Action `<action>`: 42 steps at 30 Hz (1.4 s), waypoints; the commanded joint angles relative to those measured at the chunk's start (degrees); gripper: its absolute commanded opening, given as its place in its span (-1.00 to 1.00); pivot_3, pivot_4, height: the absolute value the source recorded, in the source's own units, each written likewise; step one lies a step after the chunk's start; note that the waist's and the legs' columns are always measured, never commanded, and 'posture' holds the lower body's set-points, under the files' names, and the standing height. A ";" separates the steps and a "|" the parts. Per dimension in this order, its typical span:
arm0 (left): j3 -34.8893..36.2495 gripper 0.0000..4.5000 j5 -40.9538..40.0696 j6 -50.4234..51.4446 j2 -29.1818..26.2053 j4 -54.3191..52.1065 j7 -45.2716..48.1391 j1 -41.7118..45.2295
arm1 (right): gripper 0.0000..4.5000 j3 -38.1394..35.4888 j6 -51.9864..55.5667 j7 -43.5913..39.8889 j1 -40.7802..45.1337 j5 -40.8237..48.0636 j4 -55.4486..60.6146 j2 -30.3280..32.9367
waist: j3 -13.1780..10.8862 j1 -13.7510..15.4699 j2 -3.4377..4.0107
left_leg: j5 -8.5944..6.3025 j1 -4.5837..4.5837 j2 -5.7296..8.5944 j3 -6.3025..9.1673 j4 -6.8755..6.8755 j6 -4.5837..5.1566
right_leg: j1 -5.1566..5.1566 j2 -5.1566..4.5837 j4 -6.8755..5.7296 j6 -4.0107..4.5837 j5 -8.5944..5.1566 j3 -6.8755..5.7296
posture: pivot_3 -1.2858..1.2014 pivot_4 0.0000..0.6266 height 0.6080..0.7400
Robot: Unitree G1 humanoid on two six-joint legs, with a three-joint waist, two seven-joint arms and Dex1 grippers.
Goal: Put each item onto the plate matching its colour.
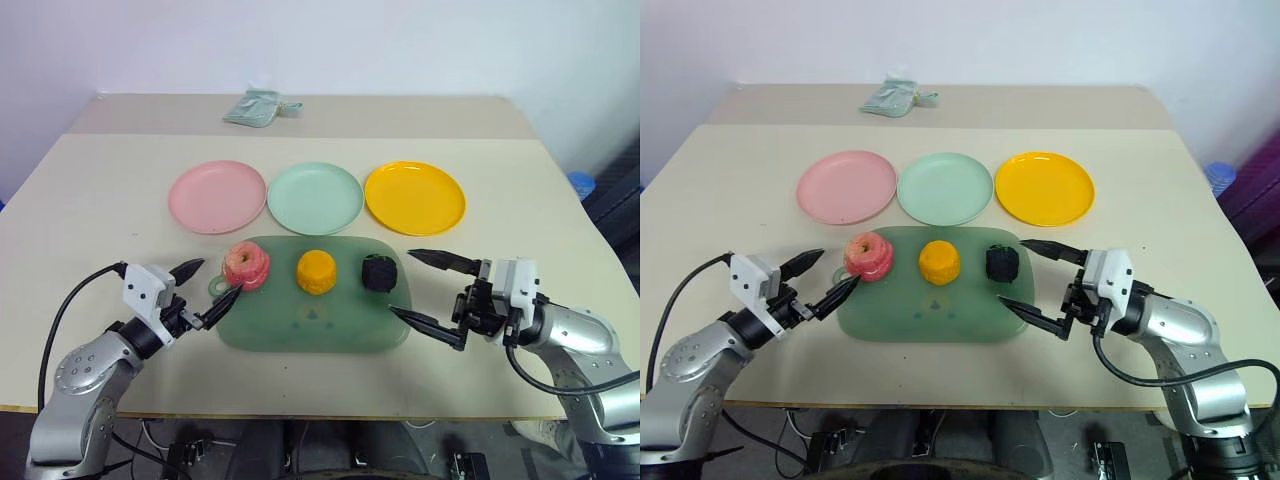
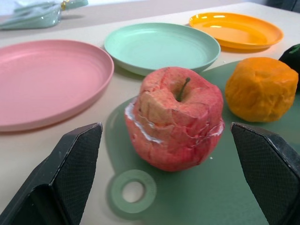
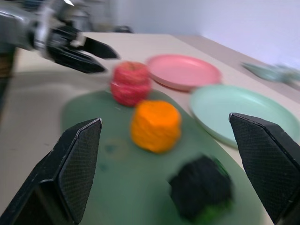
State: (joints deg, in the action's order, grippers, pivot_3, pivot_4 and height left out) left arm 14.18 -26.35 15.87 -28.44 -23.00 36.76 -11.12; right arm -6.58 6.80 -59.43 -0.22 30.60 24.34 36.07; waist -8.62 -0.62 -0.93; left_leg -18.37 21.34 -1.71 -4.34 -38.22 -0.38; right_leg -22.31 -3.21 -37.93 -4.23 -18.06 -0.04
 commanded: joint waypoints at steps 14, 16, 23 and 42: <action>-5.03 1.00 6.84 -5.71 4.03 9.43 -3.45 8.02 | 0.97 1.37 -1.47 0.95 1.66 -0.27 0.56 -0.76 | 0.00 -0.05 -0.01 | 0.00 0.01 0.00 0.00 0.00 0.00 | -0.02 0.00 -0.01 0.00 0.00 -0.01 | 0.03 -0.52 1.00; -5.19 1.00 7.08 -6.91 4.52 11.43 -3.35 9.29 | 0.97 1.14 -1.37 1.41 1.60 -0.40 0.77 -0.62 | 0.00 -0.05 -0.01 | 0.00 0.00 0.00 -0.01 0.00 0.00 | -0.02 0.00 -0.02 0.00 0.00 -0.01 | 0.03 -0.52 1.00; -5.13 0.47 7.49 -10.31 5.04 15.90 -2.54 11.10 | 1.00 1.30 -1.03 2.89 1.44 -0.66 1.53 -0.50 | 0.01 -0.04 0.01 | 0.00 0.00 0.00 -0.01 -0.01 0.00 | -0.02 0.00 -0.04 0.00 0.00 -0.01 | 0.03 -0.52 1.00; -1.86 0.47 11.21 -1.38 10.39 32.62 -24.95 45.29 | 1.00 2.69 -1.58 5.25 6.33 -2.89 -2.18 -1.93 | -0.01 0.22 -0.07 | 0.13 0.06 0.09 0.00 -0.11 -0.22 | -0.04 0.00 -0.08 -0.03 0.02 -0.09 | 0.03 -0.52 1.00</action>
State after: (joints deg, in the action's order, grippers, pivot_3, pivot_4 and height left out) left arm 12.44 -16.01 14.09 -18.82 7.71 14.10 32.06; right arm -3.56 6.30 -54.53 5.39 27.77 21.81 34.66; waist -8.63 -0.40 -1.00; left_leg -18.22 21.41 -1.62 -4.34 -38.33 -0.65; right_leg -22.37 -3.21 -38.00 -4.27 -18.04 -0.13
